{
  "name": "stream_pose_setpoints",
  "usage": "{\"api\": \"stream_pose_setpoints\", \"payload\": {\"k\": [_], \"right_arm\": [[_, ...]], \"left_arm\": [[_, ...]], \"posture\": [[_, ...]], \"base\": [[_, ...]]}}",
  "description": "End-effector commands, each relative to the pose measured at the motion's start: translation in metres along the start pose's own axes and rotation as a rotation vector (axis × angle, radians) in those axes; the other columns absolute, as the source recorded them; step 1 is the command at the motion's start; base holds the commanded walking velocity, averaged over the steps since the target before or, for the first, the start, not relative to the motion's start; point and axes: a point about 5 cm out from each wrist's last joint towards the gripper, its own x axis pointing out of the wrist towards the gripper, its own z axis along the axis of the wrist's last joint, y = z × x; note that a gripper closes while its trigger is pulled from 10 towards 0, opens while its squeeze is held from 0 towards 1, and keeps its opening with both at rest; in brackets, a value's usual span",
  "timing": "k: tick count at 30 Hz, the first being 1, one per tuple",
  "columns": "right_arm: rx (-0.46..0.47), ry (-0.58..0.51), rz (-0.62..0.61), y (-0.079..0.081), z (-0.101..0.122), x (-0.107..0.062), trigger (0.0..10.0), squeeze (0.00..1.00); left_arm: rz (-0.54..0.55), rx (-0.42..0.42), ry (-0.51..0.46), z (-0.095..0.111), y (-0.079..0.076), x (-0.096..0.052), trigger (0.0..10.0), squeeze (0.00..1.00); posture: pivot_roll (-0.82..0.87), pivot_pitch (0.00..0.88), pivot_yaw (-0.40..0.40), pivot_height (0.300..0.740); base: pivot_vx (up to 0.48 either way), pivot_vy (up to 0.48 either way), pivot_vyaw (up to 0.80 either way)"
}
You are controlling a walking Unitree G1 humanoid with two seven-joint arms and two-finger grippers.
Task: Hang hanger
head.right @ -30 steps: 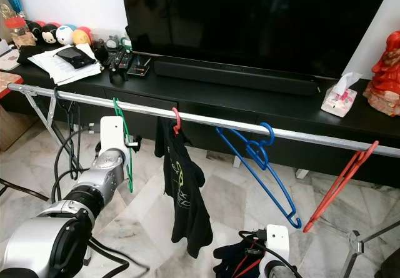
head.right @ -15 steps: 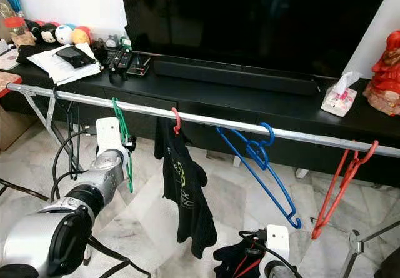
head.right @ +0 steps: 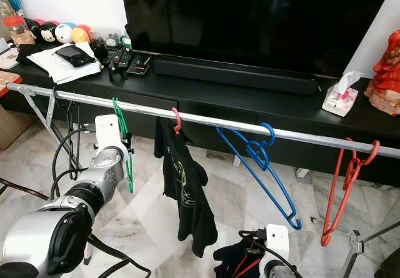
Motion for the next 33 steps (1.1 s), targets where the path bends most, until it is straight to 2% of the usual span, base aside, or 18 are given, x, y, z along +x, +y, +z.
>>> {"api": "stream_pose_setpoints", "payload": {"k": [1,16,33], "right_arm": [[-0.006,-0.041,0.005,0.001,0.01,0.002,10.0,0.0],[-0.011,-0.04,0.01,0.002,0.009,0.002,10.0,0.0],[-0.02,-0.027,0.01,0.002,0.006,0.002,10.0,0.0]], "left_arm": [[-0.003,-0.005,0.0,0.003,-0.001,0.001,0.0,0.0],[-0.003,0.014,-0.002,0.002,0.0,0.001,0.0,0.0],[0.005,0.061,-0.012,-0.004,0.009,0.0,0.0,0.0]], "posture": [[-0.12,0.0,-0.042,0.74],[-0.12,0.0,-0.042,0.74],[-0.11,0.0,-0.045,0.74]], "base": [[0.0,0.0,0.0],[0.0,0.0,0.0],[0.0,0.0,0.0]]}}
